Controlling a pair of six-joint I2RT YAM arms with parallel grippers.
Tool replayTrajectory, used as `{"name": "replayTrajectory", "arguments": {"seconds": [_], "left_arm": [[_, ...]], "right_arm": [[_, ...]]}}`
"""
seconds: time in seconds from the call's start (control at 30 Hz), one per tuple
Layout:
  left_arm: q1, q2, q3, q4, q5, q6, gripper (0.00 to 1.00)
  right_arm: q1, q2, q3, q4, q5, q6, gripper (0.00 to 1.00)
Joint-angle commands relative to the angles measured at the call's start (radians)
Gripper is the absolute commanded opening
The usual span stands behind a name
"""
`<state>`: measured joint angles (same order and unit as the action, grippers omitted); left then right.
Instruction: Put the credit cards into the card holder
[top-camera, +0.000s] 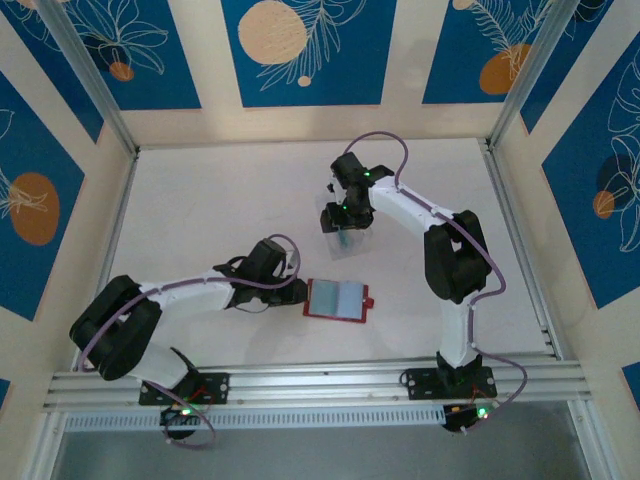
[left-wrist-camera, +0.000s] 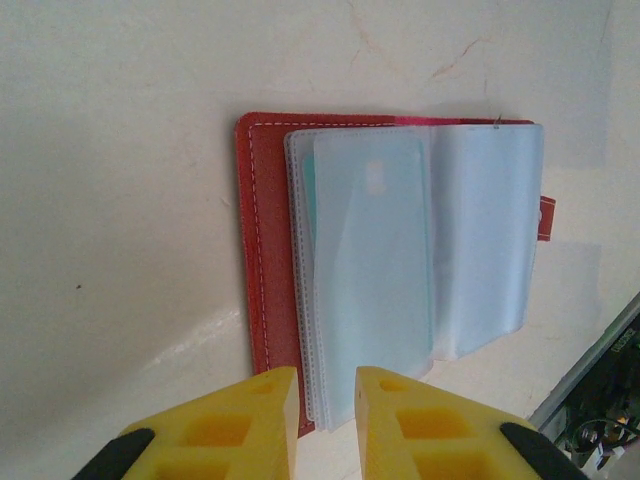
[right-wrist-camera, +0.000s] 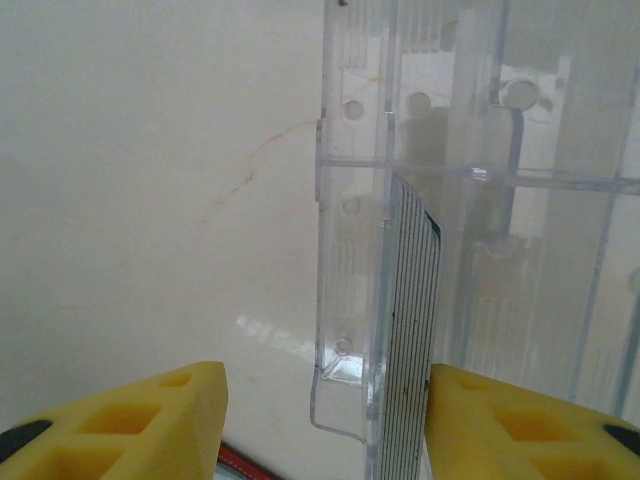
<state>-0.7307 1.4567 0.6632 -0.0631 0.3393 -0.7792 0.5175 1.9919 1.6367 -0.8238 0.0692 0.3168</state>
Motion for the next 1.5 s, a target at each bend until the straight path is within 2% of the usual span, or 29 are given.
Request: {"name": "replayTrajectory", "arguments": {"seconds": [0.0,0.33,0.57,0.7,0.9,1.1,1.47], "left_arm": [[0.008,0.007,-0.007,0.013,0.013,0.000,0.21],[0.007,0.016,-0.012,0.025,0.014,-0.005,0.21],[0.008,0.014,-0.010,0.022,0.015,-0.004,0.21],[0.008,0.016,-0.013,0.021,0.013,-0.002,0.21],[0.008,0.018,-0.019,0.026,0.013,-0.001,0.21],[0.010,0.025,-0.026,0.031,0.014,-0.002,0.21],[0.014,0.025,-0.028,0.031,0.015,0.000,0.21]], "right_arm": [[-0.002,0.008,0.032,-0.010,-0.092,-0.013,0.55],[-0.013,-0.007,0.013,0.015,-0.152,-0.018,0.55],[-0.005,0.035,0.039,-0.017,-0.091,-0.026,0.55],[-0.006,0.029,0.029,0.002,-0.132,-0.016,0.48],[-0.009,0.000,0.022,0.009,-0.125,-0.009,0.38],[-0.020,-0.022,0.018,0.014,-0.154,-0.006,0.36],[-0.026,-0.030,0.015,0.012,-0.141,-0.004,0.23]]}}
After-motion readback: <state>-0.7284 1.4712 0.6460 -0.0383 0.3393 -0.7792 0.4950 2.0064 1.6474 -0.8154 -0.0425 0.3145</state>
